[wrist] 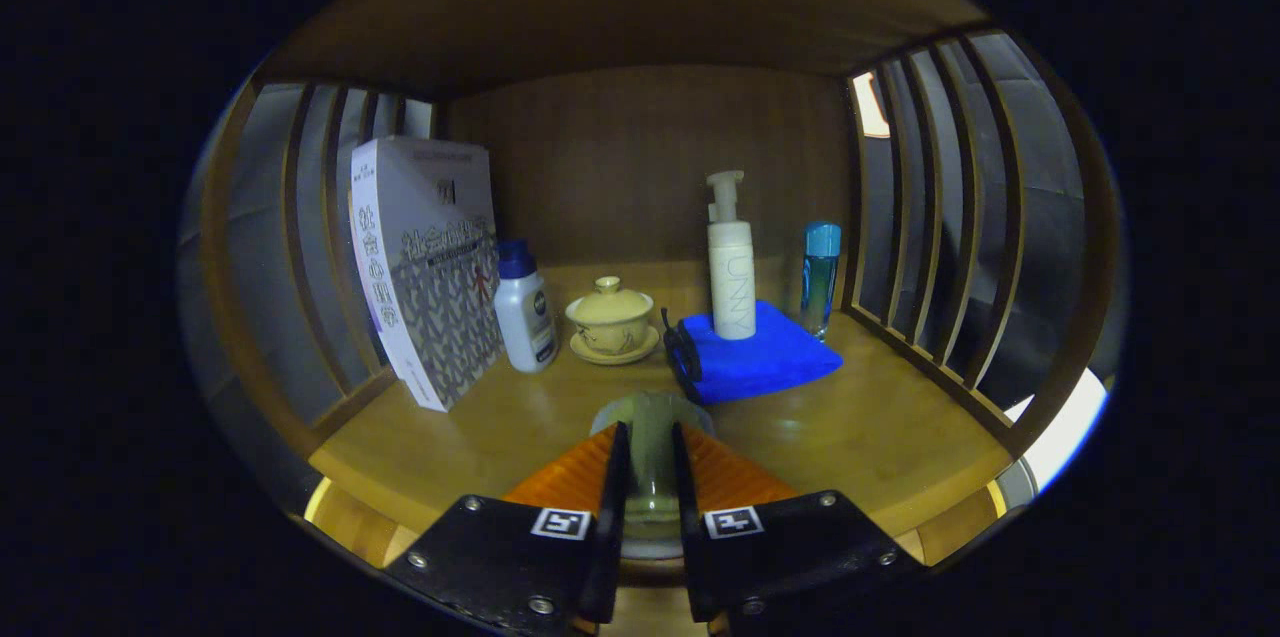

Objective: Pull open the drawer, take out the items inside it, and place them on the countertop above the cabinet.

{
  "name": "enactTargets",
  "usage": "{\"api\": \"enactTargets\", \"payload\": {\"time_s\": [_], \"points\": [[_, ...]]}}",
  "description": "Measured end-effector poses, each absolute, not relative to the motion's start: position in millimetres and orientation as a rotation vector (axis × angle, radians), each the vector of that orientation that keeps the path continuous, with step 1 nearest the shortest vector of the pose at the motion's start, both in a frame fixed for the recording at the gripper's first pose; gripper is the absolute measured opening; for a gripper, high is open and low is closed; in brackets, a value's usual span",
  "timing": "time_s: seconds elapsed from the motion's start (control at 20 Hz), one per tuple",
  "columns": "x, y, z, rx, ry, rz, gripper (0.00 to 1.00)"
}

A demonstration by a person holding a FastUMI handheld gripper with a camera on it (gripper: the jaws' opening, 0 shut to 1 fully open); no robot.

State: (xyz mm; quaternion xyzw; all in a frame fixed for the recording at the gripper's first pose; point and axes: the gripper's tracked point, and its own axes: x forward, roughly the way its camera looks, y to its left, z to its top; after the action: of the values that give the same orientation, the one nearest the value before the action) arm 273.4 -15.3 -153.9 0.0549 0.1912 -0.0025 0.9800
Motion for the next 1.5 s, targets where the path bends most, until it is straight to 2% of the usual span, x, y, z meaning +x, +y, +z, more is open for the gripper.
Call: {"api": "enactTargets", "payload": {"time_s": [0.1,0.4,0.7,1.0,1.25,1.5], "points": [[271,-15,-150,0.104,0.365,0.005,0.32],[220,-31,-84,0.275,0.156,-0.023,0.96],[116,-57,-25,0.227,-0.026,-0.045,0.95],[4,-16,-27,0.221,-0.090,0.023,0.95],[-56,27,-77,0.181,-0.042,0.070,0.95],[-78,55,-142,0.103,0.076,0.069,0.95]]}}
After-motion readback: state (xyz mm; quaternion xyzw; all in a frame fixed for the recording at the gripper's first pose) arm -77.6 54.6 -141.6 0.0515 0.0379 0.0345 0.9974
